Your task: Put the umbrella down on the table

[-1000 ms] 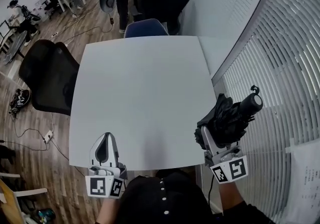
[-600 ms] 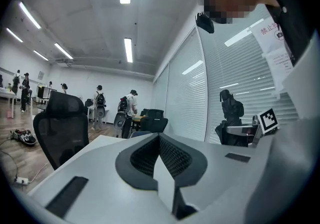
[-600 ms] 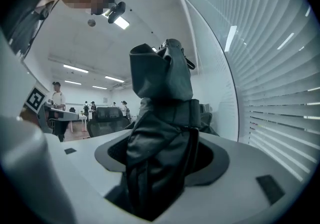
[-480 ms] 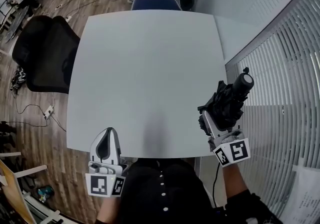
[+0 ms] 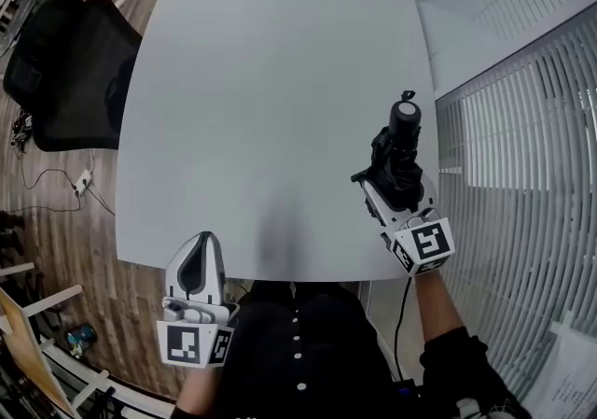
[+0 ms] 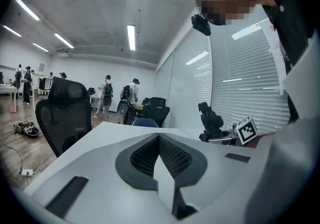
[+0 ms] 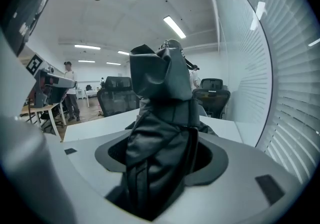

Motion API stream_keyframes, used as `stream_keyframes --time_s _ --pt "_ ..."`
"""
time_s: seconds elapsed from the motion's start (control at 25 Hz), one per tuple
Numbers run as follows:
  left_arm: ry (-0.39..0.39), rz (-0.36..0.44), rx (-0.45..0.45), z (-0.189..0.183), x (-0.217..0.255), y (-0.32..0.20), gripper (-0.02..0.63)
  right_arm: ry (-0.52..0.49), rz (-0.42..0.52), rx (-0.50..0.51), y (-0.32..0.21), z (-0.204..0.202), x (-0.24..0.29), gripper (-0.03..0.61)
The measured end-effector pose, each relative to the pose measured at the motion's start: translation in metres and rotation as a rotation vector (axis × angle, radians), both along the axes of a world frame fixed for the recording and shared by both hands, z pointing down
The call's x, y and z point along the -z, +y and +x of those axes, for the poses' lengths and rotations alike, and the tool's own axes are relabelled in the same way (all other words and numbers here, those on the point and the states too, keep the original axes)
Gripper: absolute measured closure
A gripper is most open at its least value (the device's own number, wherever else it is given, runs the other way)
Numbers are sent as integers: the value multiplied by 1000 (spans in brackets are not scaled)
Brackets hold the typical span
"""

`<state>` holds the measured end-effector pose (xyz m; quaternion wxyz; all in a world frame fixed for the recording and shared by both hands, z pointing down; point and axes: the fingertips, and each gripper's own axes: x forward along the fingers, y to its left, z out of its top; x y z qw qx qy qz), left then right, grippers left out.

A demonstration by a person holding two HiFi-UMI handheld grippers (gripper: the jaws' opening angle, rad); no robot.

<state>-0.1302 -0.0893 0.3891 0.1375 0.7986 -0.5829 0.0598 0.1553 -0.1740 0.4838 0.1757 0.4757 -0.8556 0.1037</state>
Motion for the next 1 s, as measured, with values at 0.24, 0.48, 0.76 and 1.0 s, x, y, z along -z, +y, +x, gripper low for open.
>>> stream_keyframes --time_s 0.24,0.48,0.76,1.0 --pt "2 -50 5 -3 -18 -2 600 100 -110 92 -12 -15 -53 278" --pt "6 -96 9 -7 -36 2 600 233 -225 214 -14 -35 -110 278" --pt "7 -129 17 -9 -47 3 600 356 -418 305 -16 -48 -168 278" --pt "8 -144 23 -3 -53 5 600 445 -517 345 -17 -45 -199 278"
